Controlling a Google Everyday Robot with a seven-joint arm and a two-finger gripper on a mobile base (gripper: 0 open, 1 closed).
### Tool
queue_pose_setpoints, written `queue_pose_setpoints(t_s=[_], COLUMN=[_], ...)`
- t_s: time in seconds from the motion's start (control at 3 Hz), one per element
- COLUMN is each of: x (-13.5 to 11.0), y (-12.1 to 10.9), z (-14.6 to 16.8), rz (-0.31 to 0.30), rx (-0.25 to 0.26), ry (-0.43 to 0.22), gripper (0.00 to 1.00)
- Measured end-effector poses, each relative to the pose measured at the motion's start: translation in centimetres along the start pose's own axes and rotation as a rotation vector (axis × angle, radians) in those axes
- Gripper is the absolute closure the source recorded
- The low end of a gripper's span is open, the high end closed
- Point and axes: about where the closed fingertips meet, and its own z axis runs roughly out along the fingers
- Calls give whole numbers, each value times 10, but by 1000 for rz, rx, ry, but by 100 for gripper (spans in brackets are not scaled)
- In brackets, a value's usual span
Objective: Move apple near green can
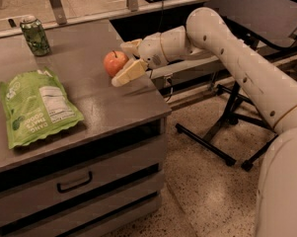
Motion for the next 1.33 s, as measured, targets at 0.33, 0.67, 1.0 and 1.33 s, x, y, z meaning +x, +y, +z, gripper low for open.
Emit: queue_pose_setpoints(t_s=[0.33, 0.67, 1.0, 1.33], x=[-1, -1, -1, -1], y=[2, 2, 4, 4], z=[4, 7, 10, 12], rz=[0, 0, -1, -1], rx=[-7, -12, -17, -20], ry=[-1, -2, -2, -3], gripper=[47, 70, 93, 100])
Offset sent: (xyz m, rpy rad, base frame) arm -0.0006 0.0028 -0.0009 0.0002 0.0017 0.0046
